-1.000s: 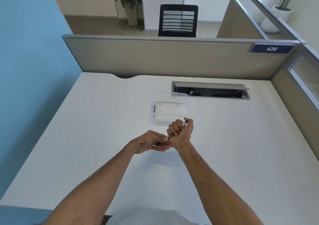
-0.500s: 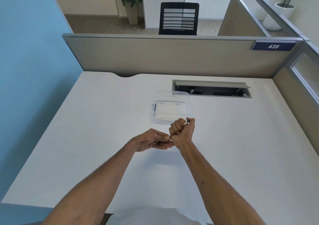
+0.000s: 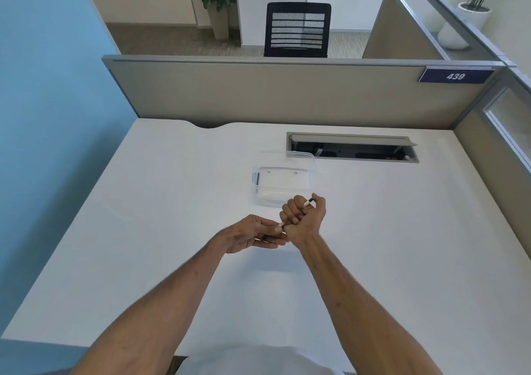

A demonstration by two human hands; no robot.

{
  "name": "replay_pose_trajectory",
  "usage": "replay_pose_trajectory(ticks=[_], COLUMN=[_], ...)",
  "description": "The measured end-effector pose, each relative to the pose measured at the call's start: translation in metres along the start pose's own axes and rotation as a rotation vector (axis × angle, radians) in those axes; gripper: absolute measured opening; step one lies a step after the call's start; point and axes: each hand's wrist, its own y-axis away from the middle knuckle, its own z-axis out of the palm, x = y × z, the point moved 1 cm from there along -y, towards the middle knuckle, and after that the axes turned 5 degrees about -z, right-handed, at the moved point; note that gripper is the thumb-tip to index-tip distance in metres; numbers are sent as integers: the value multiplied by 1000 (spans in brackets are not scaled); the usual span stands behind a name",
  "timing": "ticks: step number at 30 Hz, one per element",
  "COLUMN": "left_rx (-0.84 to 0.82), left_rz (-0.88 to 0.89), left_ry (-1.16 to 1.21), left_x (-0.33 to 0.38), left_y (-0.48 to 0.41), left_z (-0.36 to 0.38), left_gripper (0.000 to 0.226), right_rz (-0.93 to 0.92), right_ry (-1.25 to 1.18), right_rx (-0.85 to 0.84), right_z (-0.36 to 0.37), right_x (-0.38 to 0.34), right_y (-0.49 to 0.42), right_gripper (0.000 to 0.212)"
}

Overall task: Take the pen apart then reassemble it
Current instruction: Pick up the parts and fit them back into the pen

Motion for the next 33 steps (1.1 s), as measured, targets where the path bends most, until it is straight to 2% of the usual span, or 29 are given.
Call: replay_pose_trajectory(ticks=[5,8,12,17,22,28,33], left_rx=[90,188,297,386,449,510,579], left_rz=[54,82,112,149,143,163,181], left_ry=[-26,-67,-141,-229,-371,-525,-685], left_x=[2,-1,-6,-9,-9,-13,-19], left_y=[-5,-5,-10,-22,-34,-39,-41], left_z=[-3,-15,-27,-34,-35,-41,-47], left_gripper=[32,29,22,19,14,26,22], right_rz=[-33,-72,-149,-247,-369,-444,-461], right_ry=[62,222,636,1127,1558,1679,1709], right_rx=[22,68,101,-85,-205,-208,-212], right_z=[-9,-18,-29,-39,-43,-51,-62], right_x=[-5,-2,-14,-32,-25,-17,-10], right_y=[-11,-18,-19,-23,-33,-38,-41], right_gripper=[49,42,26,12,14,14,11])
